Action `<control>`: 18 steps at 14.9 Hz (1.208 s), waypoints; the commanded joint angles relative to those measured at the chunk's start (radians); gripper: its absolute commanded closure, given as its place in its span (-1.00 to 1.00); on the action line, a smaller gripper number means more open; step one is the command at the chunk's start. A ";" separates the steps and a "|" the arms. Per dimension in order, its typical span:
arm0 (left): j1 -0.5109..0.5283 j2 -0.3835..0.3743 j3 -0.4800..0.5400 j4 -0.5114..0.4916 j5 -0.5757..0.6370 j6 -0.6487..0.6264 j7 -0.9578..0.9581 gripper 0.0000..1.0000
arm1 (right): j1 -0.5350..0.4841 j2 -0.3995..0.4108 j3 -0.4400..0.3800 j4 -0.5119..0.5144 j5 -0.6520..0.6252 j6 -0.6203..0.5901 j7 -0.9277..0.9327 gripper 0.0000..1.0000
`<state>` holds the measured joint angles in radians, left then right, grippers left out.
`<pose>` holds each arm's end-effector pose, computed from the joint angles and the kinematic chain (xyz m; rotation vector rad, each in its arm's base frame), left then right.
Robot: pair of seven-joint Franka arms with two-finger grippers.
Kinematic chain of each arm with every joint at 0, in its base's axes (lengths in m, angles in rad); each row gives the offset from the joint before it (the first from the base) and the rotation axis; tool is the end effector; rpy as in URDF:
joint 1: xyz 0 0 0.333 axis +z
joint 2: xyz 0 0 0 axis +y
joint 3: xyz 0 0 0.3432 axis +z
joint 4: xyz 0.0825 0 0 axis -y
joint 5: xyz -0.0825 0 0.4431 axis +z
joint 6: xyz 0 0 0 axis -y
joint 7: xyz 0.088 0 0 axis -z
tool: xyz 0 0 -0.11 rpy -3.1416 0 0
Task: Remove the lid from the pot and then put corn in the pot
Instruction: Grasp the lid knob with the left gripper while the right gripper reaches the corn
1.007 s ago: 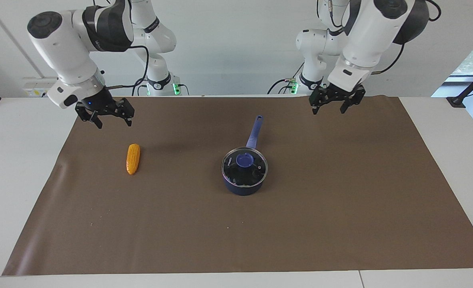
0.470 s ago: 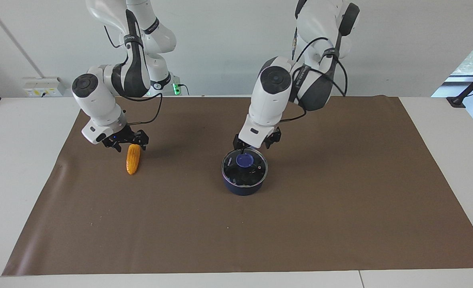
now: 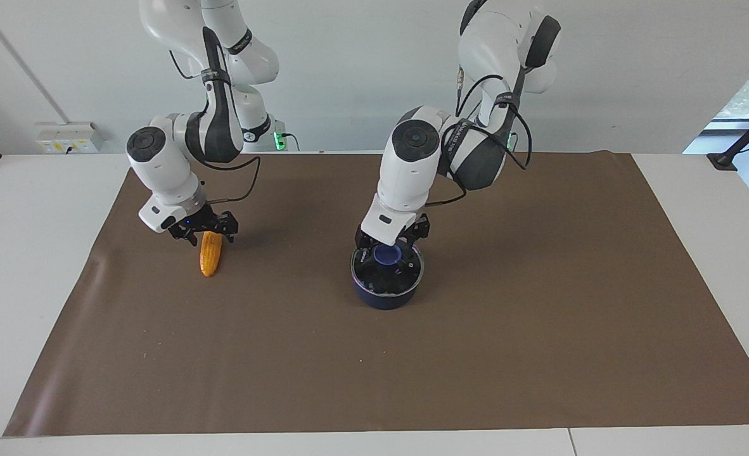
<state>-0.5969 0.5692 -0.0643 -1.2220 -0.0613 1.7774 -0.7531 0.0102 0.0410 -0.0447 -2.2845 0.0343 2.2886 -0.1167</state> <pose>0.6286 -0.4807 0.4511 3.0709 0.1764 -0.1094 0.5594 -0.0185 0.3159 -3.1135 -0.0921 0.0544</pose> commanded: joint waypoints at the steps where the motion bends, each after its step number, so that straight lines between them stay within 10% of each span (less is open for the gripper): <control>1: -0.009 0.021 0.009 0.016 0.017 0.014 0.031 -1.00 | -0.019 0.017 0.005 -0.009 0.013 0.026 -0.017 -0.81; 13: -0.011 0.023 0.012 -0.042 -0.005 0.057 0.017 -1.00 | -0.041 0.026 0.005 -0.050 0.013 0.057 0.008 -0.45; 18: -0.012 0.023 0.012 -0.045 -0.005 0.059 -0.002 -0.90 | -0.041 0.026 0.005 -0.050 0.015 0.049 0.008 0.38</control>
<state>-0.5974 0.6010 -0.0646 -1.2465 -0.0616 1.8136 -0.7420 -0.0203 0.0797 -0.0465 -2.3145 0.0346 2.3177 -0.1119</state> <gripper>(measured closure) 0.013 0.467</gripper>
